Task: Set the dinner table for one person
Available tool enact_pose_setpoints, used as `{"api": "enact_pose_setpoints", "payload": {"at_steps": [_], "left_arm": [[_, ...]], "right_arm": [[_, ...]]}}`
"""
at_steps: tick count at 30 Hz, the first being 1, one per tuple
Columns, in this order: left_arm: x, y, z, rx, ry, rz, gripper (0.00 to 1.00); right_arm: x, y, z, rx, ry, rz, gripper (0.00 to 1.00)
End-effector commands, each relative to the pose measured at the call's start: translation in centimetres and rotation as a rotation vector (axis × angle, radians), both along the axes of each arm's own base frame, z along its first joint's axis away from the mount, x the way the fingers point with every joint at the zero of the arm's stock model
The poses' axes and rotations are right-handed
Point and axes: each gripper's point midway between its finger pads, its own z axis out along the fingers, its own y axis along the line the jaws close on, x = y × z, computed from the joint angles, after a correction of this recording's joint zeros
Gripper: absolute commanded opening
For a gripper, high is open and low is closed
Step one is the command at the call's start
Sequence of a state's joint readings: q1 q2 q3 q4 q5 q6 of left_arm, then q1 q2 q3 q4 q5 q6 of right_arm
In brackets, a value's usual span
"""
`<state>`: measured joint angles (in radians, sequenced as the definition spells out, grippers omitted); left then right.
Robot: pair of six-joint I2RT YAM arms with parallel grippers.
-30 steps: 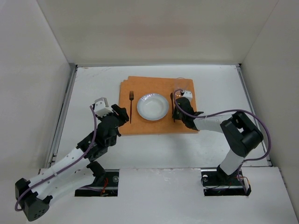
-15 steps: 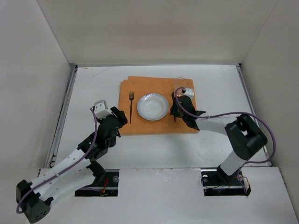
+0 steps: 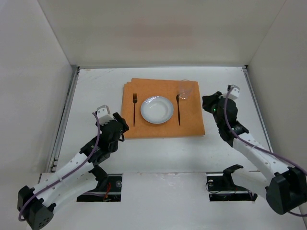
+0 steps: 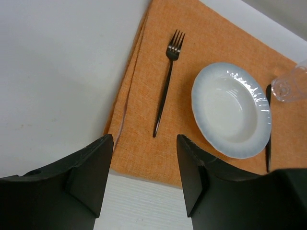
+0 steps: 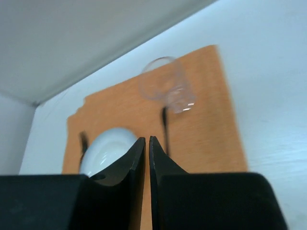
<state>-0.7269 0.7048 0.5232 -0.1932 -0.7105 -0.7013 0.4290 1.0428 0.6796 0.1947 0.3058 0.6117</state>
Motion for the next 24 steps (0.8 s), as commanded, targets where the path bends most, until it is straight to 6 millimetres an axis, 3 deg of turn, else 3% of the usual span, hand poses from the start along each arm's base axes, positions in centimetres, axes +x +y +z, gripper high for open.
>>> {"api": "enact_pose_setpoints", "payload": {"at_steps": [1, 3, 7, 9, 12, 24], "left_arm": [[-0.8, 1.3, -2.1, 0.022, 0.062, 0.031, 0.54], [-1.4, 1.9, -3.2, 0.014, 0.085, 0.054, 0.56], [-2.0, 2.8, -4.4, -0.048, 0.089, 0.098, 0.59], [-2.2, 2.7, -4.8, -0.069, 0.091, 0.100, 0.61], [-2.1, 2.6, -4.5, -0.077, 0.096, 0.101, 0.61], [-1.4, 2.5, -4.6, -0.092, 0.103, 0.114, 0.61]], "right_arm": [[0.0, -4.1, -2.0, 0.123, 0.012, -0.114, 0.12], [-0.2, -6.4, -3.4, 0.158, 0.023, -0.167, 0.14], [-0.4, -10.2, -6.8, 0.231, 0.065, -0.287, 0.38], [-0.4, -10.7, -7.4, 0.247, 0.070, -0.292, 0.48], [-0.3, -10.9, -7.6, 0.248, 0.061, -0.302, 0.53], [0.3, -10.3, -8.5, 0.248, 0.089, -0.280, 0.55]]}}
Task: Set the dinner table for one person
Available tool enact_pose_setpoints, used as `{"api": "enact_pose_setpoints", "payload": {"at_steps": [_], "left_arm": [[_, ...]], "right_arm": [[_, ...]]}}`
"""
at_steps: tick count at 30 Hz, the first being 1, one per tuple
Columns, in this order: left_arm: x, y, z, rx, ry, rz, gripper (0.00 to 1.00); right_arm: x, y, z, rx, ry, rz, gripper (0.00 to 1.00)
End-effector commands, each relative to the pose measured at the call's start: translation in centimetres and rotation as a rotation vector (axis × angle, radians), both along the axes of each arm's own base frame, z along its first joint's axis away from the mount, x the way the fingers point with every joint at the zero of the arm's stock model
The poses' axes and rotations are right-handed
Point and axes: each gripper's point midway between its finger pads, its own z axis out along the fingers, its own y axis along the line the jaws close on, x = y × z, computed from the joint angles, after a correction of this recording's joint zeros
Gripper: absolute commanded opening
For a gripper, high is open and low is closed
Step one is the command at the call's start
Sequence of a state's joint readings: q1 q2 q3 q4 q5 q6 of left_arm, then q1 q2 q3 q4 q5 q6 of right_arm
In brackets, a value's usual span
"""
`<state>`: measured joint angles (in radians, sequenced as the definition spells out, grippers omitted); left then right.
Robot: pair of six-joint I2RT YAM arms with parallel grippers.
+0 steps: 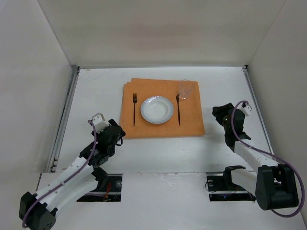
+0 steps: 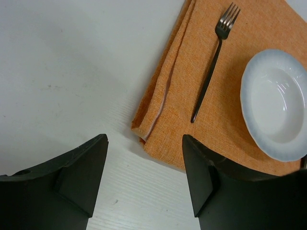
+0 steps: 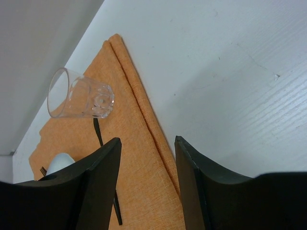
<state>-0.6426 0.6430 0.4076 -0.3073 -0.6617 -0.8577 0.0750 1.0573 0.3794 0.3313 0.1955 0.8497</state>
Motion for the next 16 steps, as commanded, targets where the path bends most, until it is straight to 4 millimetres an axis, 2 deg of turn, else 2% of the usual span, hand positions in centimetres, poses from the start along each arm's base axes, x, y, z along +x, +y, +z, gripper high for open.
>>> {"api": "enact_pose_setpoints", "payload": {"at_steps": [1, 13, 16], "left_arm": [[0.7, -0.4, 0.9, -0.032, -0.023, 0.004, 0.61], [1.2, -1.1, 0.4, -0.034, -0.016, -0.019, 0.58], [1.3, -1.8, 0.9, -0.021, -0.016, -0.054, 0.60]], "right_arm": [[1.2, 0.4, 2.4, 0.021, -0.091, 0.013, 0.55], [1.5, 1.3, 2.2, 0.022, -0.082, 0.048, 0.55], [1.6, 1.4, 2.2, 0.024, -0.077, 0.055, 0.55]]}}
